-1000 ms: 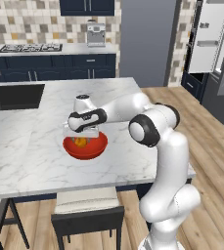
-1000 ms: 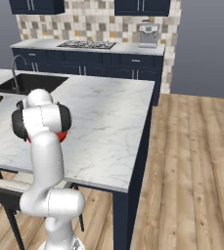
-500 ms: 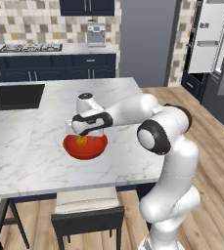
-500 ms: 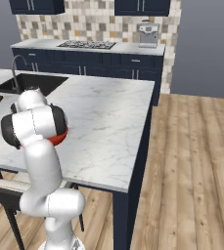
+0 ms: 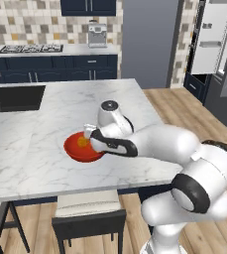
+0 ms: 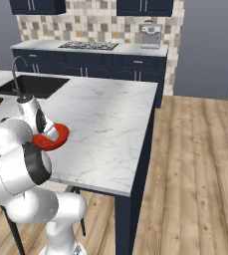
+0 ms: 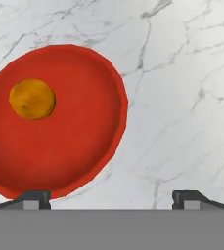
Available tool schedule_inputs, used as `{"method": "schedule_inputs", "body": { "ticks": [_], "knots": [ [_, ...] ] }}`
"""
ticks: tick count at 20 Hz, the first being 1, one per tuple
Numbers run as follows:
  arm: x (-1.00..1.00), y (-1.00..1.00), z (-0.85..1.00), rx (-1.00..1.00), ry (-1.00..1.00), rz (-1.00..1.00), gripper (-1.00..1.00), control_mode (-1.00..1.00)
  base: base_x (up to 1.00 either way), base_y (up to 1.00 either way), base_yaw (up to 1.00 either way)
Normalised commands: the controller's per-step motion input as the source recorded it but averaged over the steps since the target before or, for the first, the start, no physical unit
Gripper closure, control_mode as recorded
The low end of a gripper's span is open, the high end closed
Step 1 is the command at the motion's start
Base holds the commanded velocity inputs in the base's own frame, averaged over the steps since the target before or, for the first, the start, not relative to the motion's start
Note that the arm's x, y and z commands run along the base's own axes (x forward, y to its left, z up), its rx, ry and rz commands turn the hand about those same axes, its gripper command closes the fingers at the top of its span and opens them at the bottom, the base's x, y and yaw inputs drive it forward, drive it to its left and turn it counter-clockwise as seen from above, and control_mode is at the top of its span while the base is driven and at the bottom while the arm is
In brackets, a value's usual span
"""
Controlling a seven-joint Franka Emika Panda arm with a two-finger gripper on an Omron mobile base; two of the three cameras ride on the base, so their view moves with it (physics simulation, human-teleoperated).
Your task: Retrieve the orange and apple from the fridge and place them into the bowl on the dining table.
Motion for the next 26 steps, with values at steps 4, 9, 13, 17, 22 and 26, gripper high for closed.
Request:
{"method": "schedule_inputs", "body": {
  "ticks": [4, 9, 13, 17, 22, 26],
  "knots": [
    [-1.0, -0.48, 0.96, 0.0, -0.21, -0.14, -1.0, -1.0, 0.0, 0.0, 0.0],
    [-0.99, -0.51, 1.0, 0.0, -0.31, -0.03, -1.0, -1.0, 0.0, 0.0, 0.0],
    [-0.74, -0.45, 1.0, 0.0, -0.28, 0.0, -1.0, -1.0, 0.0, 0.0, 0.0],
    [-0.54, -0.41, 1.0, 0.0, -0.02, 0.13, -1.0, -1.0, 0.0, 0.0, 0.0],
    [-0.58, -0.24, 1.0, -0.02, 0.17, 0.23, -1.0, -1.0, 0.0, 0.0, 0.0],
    [-0.74, -0.06, 0.81, -0.15, 0.12, 0.45, -1.0, -1.0, 0.0, 0.0, 0.0]
  ]
}}
